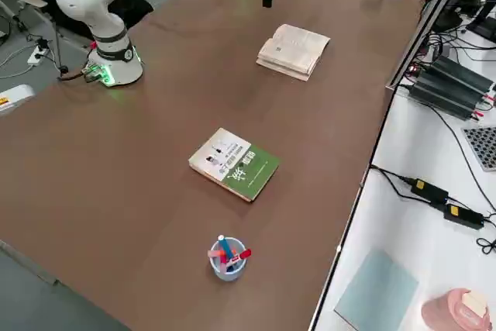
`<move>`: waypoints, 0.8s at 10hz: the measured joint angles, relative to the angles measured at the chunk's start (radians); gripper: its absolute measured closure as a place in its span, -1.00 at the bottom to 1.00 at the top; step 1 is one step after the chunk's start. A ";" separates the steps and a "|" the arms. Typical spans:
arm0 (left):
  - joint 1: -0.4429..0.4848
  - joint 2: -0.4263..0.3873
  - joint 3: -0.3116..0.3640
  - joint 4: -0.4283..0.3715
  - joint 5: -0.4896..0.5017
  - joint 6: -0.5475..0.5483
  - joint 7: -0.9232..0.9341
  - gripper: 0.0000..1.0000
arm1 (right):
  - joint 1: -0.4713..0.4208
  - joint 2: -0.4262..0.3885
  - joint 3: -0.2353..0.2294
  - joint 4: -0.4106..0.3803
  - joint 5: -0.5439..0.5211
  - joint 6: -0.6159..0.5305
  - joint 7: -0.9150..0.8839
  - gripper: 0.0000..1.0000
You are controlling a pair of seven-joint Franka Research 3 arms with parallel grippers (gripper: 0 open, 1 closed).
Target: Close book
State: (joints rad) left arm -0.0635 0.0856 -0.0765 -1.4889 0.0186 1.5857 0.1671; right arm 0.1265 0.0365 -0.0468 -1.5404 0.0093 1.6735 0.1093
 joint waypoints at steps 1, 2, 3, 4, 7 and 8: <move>-0.022 0.025 -0.001 0.017 0.000 0.006 0.012 -1.00 | 0.000 0.004 0.000 -0.015 0.000 0.025 0.000 -1.00; -0.041 0.050 -0.003 0.037 0.001 0.015 0.027 -1.00 | 0.000 0.011 0.000 -0.030 0.000 0.047 0.000 -1.00; -0.057 0.075 -0.005 0.055 0.001 0.029 0.058 -1.00 | 0.000 0.021 0.000 -0.039 0.000 0.065 0.000 -1.00; -0.072 0.098 -0.006 0.068 0.001 0.050 0.098 -1.00 | 0.001 0.034 0.000 -0.046 0.000 0.082 0.000 -1.00; -0.128 0.152 -0.009 0.082 0.001 0.121 0.182 -1.00 | 0.007 0.074 0.001 -0.051 0.000 0.115 0.000 -0.80; -0.149 0.168 -0.010 0.084 0.002 0.136 0.192 -1.00 | 0.008 0.088 0.001 -0.052 0.000 0.122 0.000 -0.64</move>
State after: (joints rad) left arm -0.2123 0.2532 -0.0867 -1.4049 0.0203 1.7213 0.3588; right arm 0.1344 0.1248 -0.0461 -1.5924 0.0093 1.7959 0.1093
